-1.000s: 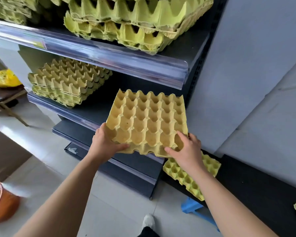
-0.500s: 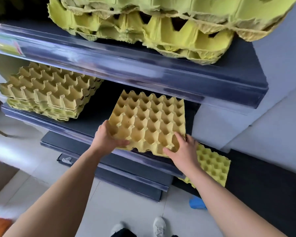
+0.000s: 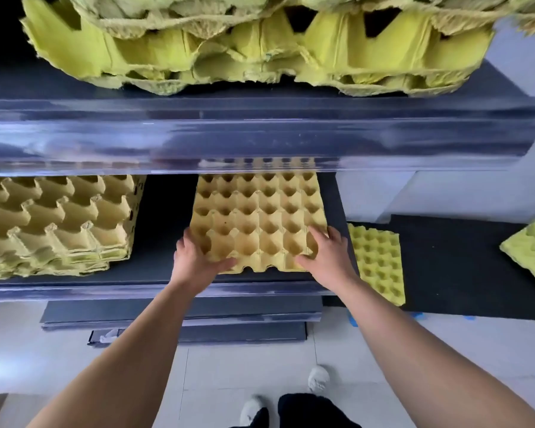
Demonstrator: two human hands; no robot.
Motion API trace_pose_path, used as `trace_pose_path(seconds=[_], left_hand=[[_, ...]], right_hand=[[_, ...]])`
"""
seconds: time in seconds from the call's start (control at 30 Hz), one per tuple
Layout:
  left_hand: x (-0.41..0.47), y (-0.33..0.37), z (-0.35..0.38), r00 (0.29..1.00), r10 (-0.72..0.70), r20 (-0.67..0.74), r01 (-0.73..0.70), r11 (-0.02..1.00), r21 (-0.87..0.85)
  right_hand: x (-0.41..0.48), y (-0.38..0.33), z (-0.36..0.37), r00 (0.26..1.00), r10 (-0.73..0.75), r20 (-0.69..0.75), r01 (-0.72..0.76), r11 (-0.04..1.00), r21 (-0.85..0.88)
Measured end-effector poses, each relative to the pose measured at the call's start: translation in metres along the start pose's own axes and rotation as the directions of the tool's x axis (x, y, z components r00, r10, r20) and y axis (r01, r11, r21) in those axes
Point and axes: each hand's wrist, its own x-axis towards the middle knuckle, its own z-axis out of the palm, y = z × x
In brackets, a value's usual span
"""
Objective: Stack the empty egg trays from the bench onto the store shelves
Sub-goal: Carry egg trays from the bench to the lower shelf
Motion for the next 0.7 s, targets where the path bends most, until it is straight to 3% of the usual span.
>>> trace_pose_path(seconds=[0.17,0.23,0.33,0.5,0.7], left_hand=[[-0.006,0.008,-0.001,0.997,0.06,-0.045,-0.048,0.973,0.226],[-0.013,0.016,0.0,0.978,0.185,-0.096,-0.145,0.934,0.326],[-0.026,0.04,0.009,0.93,0.362,-0.067,-0.31,0.867,0.39],[-0.061,0.091,0.048,0.819,0.571,0.059,-0.55,0.75,0.368],[-0.101,0.14,0.119,0.729,0.656,0.198,-0.681,0.666,0.304]], right_hand=[[-0.007,0.001,-0.003,0.999,0.001,-0.038,-0.003,0.999,-0.054],[-0.014,0.005,-0.009,0.994,-0.023,-0.104,0.017,0.998,-0.058],[-0.029,0.019,-0.024,0.983,-0.039,-0.181,0.026,0.997,-0.073],[-0.062,0.063,-0.053,0.96,0.002,-0.281,-0.023,0.997,-0.073],[-0.093,0.136,-0.091,0.939,0.099,-0.331,-0.12,0.992,-0.044]])
